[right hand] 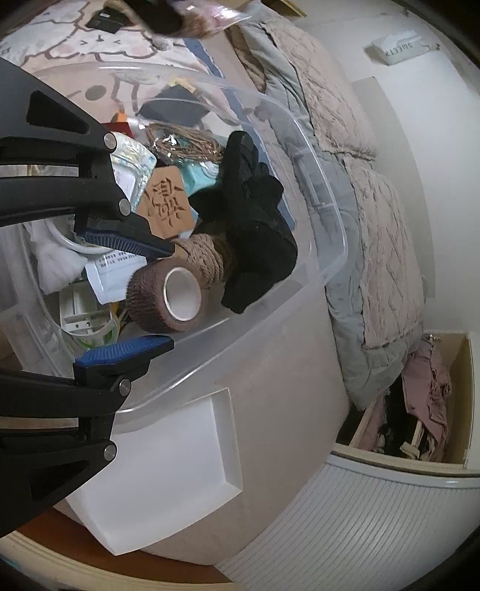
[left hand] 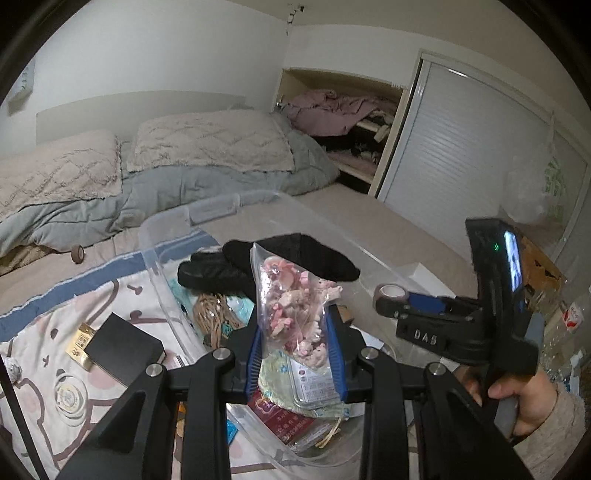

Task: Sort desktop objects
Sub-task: 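Lower the tape roll into the bin and open the right gripper, then lower the bead bag into the bin and open the left gripper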

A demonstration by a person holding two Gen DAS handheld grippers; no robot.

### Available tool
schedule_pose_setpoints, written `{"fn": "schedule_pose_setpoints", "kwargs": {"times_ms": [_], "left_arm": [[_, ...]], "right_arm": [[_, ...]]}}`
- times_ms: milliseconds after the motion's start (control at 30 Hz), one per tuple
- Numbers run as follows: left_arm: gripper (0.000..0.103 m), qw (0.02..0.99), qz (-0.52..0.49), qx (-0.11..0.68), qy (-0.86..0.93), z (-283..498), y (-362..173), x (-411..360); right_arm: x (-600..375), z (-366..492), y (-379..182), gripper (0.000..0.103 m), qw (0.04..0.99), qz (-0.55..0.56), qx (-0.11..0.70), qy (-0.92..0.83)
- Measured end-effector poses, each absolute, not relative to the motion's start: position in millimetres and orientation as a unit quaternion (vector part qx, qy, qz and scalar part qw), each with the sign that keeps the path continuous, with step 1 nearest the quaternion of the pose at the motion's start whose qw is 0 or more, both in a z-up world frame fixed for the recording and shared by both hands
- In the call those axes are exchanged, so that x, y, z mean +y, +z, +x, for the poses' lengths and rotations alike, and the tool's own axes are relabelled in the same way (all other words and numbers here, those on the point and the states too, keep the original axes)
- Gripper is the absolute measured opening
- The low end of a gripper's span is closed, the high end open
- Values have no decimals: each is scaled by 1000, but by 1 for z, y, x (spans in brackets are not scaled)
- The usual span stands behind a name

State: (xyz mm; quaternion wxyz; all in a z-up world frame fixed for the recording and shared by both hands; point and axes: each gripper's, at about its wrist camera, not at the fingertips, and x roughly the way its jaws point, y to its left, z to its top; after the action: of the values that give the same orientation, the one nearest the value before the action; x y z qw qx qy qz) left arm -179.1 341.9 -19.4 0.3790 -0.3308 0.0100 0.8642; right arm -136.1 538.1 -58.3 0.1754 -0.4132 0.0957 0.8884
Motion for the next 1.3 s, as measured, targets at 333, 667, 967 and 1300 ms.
{"fn": "schedule_pose_setpoints", "kwargs": {"times_ms": [333,667,967,1300], "left_arm": [[31,375,-359,-3,855,-190,-36,346],[31,365,-388,1,846,-216,-37,376],[31,351,-486,9,800,-249,-70,425],[31,313,-550,36,773,-273,-100,452]], "right_arm": [[542,-132,-52,77,163,-394,122,896],[534,-118,-34,77,143,-379,144,903],[545,-98,-17,77,139,-342,177,912],[542,-103,-21,77,127,-347,169,914]]}}
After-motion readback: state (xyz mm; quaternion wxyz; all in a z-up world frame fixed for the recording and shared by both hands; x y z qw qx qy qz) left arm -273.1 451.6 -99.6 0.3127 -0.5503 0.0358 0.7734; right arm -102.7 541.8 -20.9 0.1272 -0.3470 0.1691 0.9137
